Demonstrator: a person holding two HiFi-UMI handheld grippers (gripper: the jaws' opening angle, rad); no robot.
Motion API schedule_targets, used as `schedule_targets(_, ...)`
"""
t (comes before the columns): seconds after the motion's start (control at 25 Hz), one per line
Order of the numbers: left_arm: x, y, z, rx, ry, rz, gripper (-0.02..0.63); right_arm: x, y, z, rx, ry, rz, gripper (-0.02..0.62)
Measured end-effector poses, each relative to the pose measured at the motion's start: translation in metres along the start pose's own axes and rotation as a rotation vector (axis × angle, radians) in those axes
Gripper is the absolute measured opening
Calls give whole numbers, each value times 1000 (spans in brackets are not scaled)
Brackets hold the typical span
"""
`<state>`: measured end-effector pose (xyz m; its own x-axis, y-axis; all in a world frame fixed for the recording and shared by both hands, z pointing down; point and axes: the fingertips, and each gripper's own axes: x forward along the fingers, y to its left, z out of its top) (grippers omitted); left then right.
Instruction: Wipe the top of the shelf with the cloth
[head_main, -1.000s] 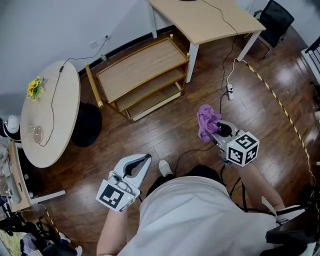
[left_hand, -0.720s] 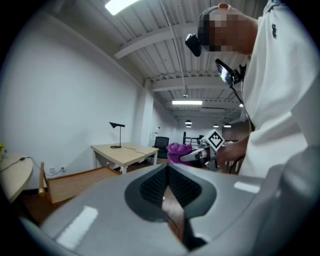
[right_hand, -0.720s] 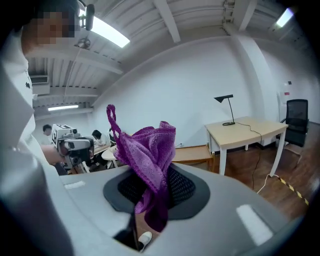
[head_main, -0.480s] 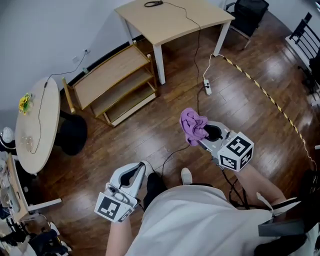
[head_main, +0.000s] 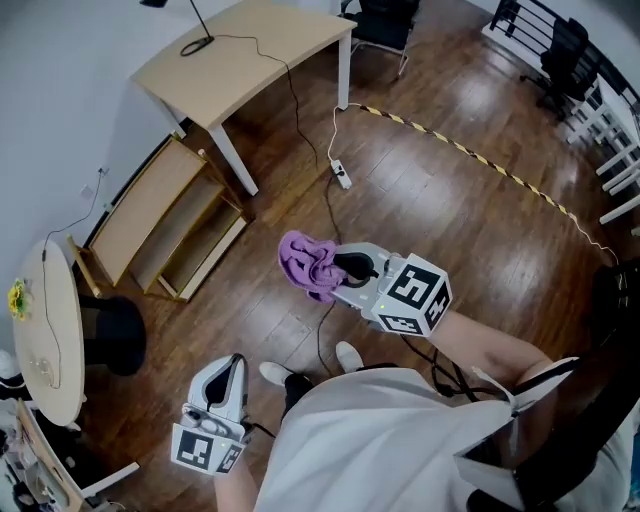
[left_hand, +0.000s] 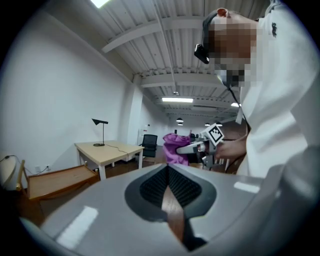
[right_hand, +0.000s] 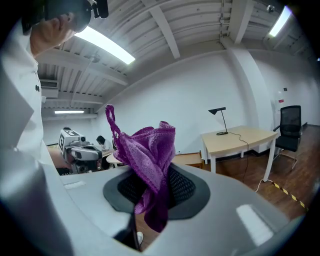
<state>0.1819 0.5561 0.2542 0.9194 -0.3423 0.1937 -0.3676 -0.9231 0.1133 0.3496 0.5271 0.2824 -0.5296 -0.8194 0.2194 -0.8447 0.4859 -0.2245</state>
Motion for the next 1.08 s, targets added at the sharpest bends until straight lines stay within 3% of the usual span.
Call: schedule_targets(1.08,18,-26,-5,9,-1,-13,20,-22,-8,-12,-18,33,-5,104)
